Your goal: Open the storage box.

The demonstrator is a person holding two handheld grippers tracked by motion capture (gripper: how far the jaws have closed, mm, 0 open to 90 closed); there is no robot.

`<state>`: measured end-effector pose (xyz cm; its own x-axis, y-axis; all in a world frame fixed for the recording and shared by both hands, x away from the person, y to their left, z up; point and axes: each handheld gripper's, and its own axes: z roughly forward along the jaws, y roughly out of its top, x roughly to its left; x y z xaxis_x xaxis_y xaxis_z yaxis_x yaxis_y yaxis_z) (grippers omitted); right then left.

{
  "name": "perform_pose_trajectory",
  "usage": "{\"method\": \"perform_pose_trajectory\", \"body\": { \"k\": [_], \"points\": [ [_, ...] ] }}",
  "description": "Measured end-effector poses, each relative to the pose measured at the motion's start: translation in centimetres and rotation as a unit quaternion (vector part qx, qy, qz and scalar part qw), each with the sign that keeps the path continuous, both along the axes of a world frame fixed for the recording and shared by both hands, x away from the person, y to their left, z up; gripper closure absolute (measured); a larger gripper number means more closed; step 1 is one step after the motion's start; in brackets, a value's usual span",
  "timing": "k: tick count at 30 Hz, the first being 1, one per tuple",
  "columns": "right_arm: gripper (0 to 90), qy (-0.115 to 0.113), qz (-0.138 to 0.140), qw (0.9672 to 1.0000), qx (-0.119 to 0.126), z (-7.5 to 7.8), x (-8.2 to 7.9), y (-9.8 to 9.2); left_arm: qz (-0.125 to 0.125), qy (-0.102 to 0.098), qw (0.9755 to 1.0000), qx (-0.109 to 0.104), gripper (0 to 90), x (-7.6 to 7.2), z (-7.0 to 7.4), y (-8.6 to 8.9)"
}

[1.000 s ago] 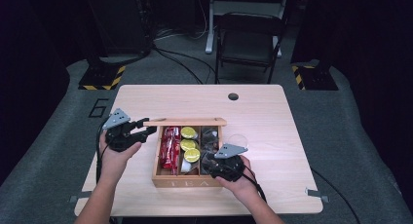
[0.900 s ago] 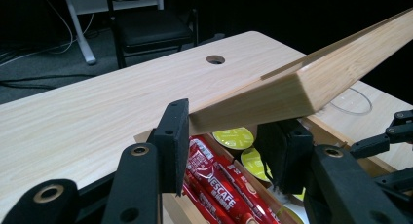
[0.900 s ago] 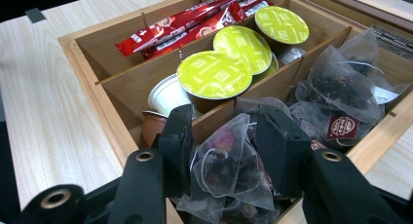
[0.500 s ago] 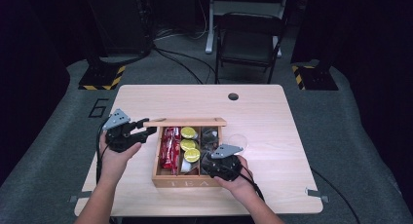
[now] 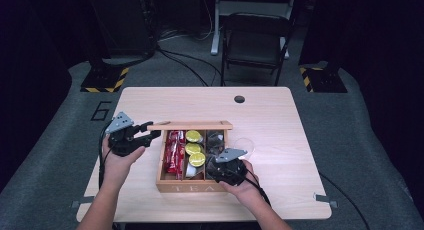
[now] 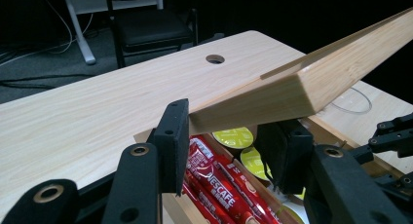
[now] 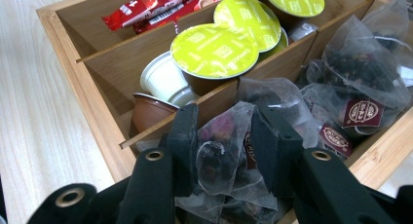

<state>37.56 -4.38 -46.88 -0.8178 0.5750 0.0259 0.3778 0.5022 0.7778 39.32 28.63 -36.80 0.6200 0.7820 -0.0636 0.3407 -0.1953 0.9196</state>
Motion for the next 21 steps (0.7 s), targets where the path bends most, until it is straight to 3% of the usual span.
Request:
{"method": "perform_pose_trajectory", "body": {
  "k": [14,21],
  "points": [
    [66.7,0.007,-0.003,0.9999,-0.012,-0.13,0.13,0.25,0.000,0.000,1.0000,0.000,55.8,0.02,-0.01,0.02],
    [79.1,0.002,0.000,0.9998,-0.017,0.01,0.11,0.06,-0.001,0.000,1.0000,0.000,55.8,-0.01,-0.04,0.03]
  ]
}}
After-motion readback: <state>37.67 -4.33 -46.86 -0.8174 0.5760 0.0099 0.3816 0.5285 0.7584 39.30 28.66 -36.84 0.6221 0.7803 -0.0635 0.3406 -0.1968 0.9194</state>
